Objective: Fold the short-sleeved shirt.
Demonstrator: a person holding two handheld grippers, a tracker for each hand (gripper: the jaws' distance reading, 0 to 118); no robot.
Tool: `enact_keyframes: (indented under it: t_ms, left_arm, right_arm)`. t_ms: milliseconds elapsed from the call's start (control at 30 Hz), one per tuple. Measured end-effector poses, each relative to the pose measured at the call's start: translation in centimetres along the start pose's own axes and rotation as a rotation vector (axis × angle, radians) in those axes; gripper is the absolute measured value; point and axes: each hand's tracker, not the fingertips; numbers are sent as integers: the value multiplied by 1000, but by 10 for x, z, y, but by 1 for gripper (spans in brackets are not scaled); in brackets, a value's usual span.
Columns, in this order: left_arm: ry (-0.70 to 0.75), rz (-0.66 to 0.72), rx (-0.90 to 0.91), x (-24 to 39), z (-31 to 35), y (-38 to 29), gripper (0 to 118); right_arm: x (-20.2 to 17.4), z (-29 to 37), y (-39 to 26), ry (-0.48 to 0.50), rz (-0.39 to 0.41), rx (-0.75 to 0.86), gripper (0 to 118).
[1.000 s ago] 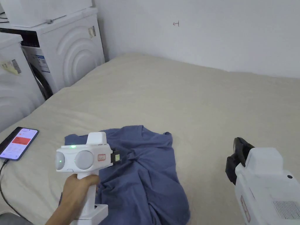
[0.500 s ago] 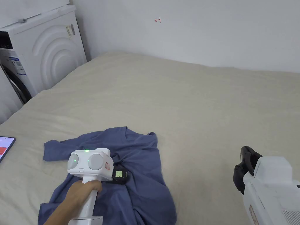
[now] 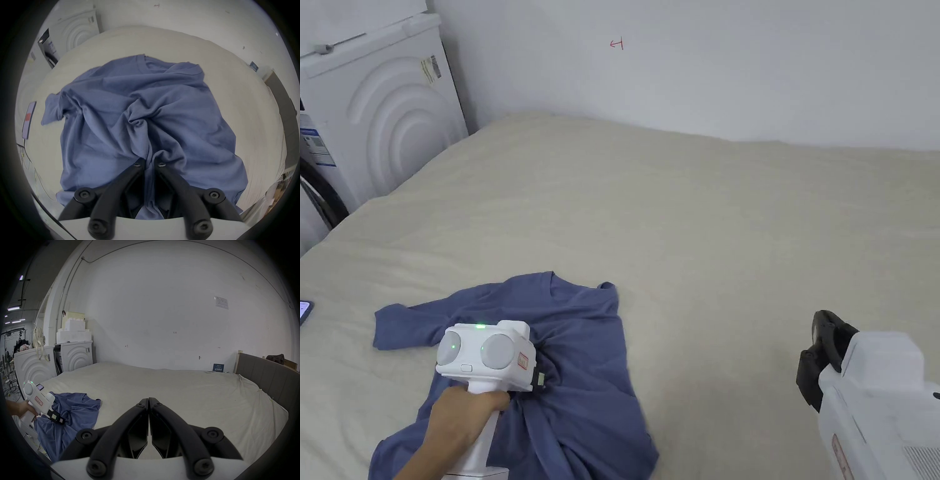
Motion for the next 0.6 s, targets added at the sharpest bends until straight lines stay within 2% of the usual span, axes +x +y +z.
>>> enact_keyframes:
  t_ms: [167,300,400,600]
  left_arm:
    - [-111,68,111,5,45,28,5]
    - [-102,-37,223,32,86,58,5]
    - [-176,-60,293,57,113,84,5]
    - [-265,-234,419,144,168,125,5]
  right_arm:
    - [18,10,8,-23,0,26,0]
    - [36,21,13,-53,-12,48,0]
    - [51,31,16,-83,-13,63,0]
    - [82,49,22,-157,-26,87,0]
